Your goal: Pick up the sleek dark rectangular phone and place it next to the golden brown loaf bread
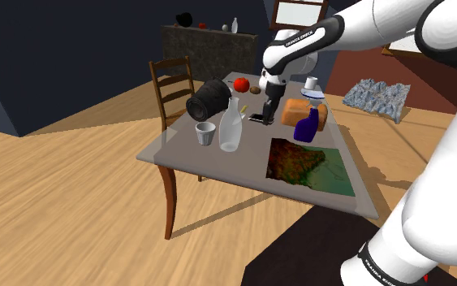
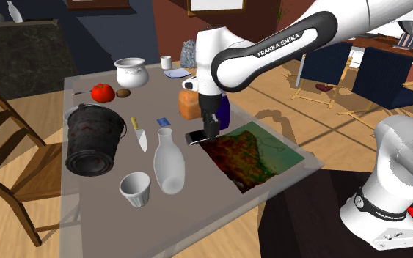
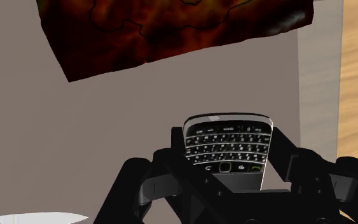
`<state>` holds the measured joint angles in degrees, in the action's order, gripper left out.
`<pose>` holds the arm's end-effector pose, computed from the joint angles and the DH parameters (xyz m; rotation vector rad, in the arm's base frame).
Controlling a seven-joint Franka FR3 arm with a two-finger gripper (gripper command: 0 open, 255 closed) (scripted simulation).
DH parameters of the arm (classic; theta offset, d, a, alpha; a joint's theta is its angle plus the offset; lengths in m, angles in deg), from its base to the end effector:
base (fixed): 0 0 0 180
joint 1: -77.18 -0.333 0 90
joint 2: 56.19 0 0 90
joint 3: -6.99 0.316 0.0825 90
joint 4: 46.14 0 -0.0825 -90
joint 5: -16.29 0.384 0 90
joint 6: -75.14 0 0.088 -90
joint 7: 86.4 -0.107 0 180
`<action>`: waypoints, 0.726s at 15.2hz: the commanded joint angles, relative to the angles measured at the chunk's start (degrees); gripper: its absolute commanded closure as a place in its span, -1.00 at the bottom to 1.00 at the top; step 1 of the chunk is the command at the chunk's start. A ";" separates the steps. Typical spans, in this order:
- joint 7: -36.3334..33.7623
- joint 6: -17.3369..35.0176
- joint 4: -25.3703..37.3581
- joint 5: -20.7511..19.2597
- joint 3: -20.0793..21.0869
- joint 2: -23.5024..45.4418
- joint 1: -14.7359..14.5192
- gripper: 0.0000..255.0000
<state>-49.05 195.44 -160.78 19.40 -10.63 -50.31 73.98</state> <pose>0.5578 -0.1373 0.4103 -3.0732 -0.5821 -0.0127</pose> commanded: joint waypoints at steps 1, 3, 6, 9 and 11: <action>-0.26 -1.53 1.11 -0.21 0.03 -0.44 -0.08 1.00; -0.43 -2.98 2.05 -0.42 0.01 -0.97 -0.11 1.00; -0.65 -5.16 3.57 -0.71 0.00 -1.68 -0.15 1.00; -0.80 -6.82 4.78 -0.90 -0.01 -2.16 -0.18 1.00; 2.05 -7.59 7.94 0.07 -1.11 0.45 1.29 1.00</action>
<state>-48.18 188.19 -154.27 19.03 -11.30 -51.06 74.67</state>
